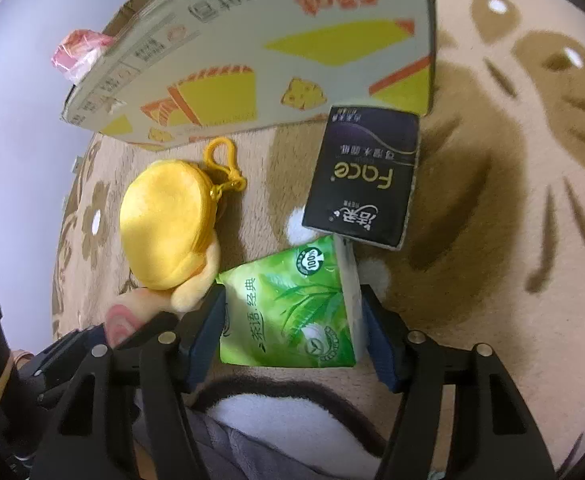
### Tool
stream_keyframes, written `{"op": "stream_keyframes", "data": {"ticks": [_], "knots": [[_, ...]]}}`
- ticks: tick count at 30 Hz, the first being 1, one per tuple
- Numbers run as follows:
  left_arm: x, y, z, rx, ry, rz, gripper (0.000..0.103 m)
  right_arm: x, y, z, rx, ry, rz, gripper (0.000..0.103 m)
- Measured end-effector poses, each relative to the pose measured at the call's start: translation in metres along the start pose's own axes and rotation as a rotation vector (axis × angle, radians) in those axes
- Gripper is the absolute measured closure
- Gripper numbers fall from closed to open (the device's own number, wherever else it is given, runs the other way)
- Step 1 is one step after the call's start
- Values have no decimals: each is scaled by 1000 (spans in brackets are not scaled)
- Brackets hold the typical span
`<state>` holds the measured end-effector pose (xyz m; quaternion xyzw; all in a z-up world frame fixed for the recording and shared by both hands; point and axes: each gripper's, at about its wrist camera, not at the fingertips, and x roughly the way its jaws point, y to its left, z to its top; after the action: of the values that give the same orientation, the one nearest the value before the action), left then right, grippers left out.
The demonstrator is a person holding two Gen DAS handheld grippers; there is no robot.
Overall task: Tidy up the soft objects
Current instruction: 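Grasp the swirl cushion with the left tool while the right tool grasps the green tissue pack, then lift the swirl cushion and green tissue pack and carry both over the box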
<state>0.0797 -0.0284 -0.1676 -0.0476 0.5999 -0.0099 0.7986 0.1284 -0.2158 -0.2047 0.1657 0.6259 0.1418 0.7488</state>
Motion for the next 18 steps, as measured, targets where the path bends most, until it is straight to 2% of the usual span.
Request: {"op": "stream_keyframes", "data": {"ticks": [3, 9, 18], "knots": [[-20, 3, -4, 6, -70, 22, 58, -14, 0, -3, -3, -31, -23, 35], [-44, 2, 0, 14, -173, 30, 58, -51, -4, -6, 16, -124, 15, 35], [-81, 6, 24, 53, -352, 35, 58, -115, -3, -1, -5, -333, 62, 35]]}}
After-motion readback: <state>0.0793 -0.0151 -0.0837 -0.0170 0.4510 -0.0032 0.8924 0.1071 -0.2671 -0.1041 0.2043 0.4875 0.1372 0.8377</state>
